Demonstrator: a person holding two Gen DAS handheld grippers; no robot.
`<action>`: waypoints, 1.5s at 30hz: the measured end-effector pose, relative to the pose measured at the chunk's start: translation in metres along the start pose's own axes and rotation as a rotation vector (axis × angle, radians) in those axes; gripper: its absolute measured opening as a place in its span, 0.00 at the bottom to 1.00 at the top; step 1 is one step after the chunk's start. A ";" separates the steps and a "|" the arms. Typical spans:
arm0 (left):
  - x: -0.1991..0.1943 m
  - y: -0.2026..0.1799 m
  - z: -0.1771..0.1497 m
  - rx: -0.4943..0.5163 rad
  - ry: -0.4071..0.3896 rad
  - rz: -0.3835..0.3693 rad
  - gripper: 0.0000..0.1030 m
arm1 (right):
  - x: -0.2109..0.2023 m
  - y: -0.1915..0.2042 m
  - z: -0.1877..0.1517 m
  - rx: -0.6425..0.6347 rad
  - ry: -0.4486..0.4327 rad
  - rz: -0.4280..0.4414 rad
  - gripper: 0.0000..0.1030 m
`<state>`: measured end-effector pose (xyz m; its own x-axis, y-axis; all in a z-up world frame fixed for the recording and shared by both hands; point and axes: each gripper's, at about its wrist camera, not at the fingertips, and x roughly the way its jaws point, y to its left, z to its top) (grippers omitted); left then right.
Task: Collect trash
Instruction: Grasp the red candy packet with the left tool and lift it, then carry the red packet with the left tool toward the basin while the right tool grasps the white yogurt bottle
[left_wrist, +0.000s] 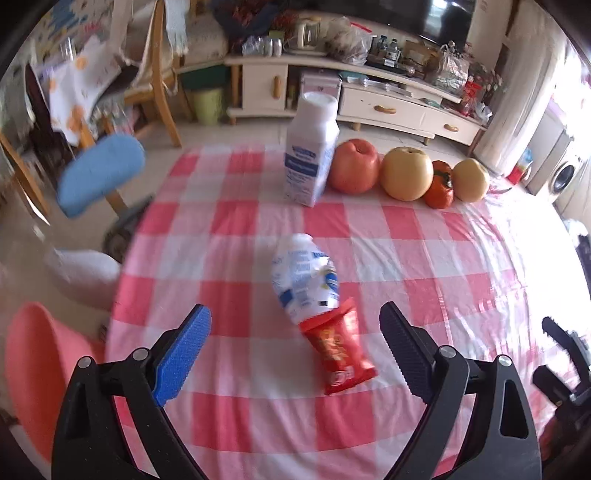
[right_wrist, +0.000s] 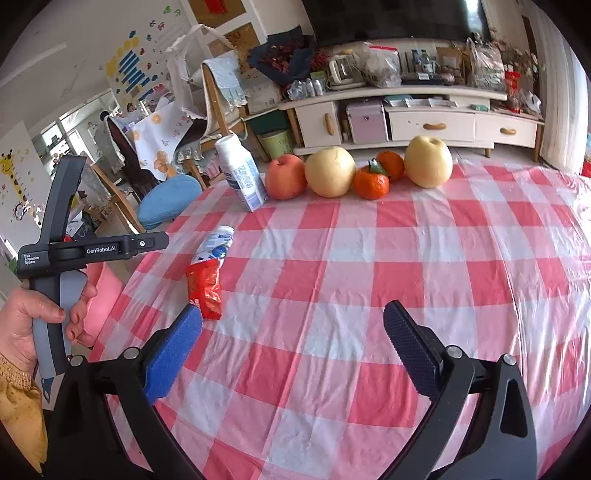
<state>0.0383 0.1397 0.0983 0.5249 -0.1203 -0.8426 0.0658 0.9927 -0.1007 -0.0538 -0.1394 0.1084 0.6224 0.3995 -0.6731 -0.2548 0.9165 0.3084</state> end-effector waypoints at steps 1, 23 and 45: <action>0.003 -0.001 0.000 -0.006 0.006 -0.012 0.89 | 0.000 0.000 0.000 0.001 0.003 0.001 0.96; 0.085 -0.043 -0.024 -0.095 0.204 0.037 0.52 | 0.010 -0.012 -0.001 -0.020 0.057 -0.020 0.96; 0.008 0.001 -0.026 -0.139 0.049 -0.146 0.42 | 0.044 0.002 -0.017 0.005 0.087 0.062 0.96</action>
<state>0.0210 0.1397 0.0776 0.4765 -0.2655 -0.8381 0.0182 0.9561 -0.2925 -0.0394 -0.1198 0.0683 0.5385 0.4561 -0.7085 -0.2871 0.8898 0.3546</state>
